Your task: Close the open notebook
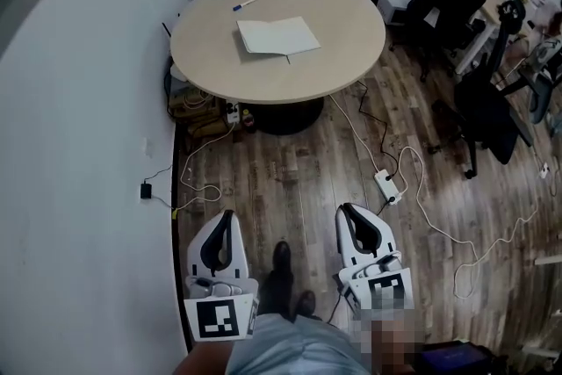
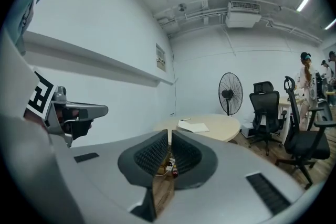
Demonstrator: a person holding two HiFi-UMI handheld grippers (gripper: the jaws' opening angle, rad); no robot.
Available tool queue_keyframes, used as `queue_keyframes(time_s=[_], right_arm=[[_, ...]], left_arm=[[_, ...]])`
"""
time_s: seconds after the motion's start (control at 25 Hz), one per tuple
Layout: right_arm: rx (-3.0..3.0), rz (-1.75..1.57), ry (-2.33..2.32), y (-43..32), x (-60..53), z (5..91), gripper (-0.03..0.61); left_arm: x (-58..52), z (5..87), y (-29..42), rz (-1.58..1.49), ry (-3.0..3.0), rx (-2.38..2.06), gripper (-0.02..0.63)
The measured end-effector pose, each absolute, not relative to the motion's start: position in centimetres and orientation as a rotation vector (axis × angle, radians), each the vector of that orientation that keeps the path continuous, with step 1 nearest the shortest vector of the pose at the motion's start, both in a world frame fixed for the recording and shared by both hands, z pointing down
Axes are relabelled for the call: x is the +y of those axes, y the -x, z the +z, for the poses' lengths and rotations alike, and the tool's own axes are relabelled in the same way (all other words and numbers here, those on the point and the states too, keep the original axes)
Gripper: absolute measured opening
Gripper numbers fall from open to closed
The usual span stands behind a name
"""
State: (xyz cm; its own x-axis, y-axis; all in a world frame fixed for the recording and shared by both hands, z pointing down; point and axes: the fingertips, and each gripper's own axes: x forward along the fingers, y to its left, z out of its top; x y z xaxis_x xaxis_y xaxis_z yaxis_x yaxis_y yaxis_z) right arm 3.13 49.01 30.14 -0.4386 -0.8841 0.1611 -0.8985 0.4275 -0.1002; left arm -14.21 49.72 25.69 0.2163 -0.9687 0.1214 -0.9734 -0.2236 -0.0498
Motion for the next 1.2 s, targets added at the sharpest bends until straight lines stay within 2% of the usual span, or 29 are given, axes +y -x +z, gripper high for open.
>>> queue_keyframes(time_s=[0.64, 1.2], right_arm=[[-2.559, 0.192, -1.672, 2.2, 32.2, 26.5, 0.049], [-2.522, 0.217, -1.751, -1.9, 23.5, 28.3, 0.049]], left_arm=[[32.5, 22.5, 18.7, 0.131, -2.527, -1.888, 0.018], [23.1, 25.0, 14.3, 0.189, -2.547, -1.805, 0.018]])
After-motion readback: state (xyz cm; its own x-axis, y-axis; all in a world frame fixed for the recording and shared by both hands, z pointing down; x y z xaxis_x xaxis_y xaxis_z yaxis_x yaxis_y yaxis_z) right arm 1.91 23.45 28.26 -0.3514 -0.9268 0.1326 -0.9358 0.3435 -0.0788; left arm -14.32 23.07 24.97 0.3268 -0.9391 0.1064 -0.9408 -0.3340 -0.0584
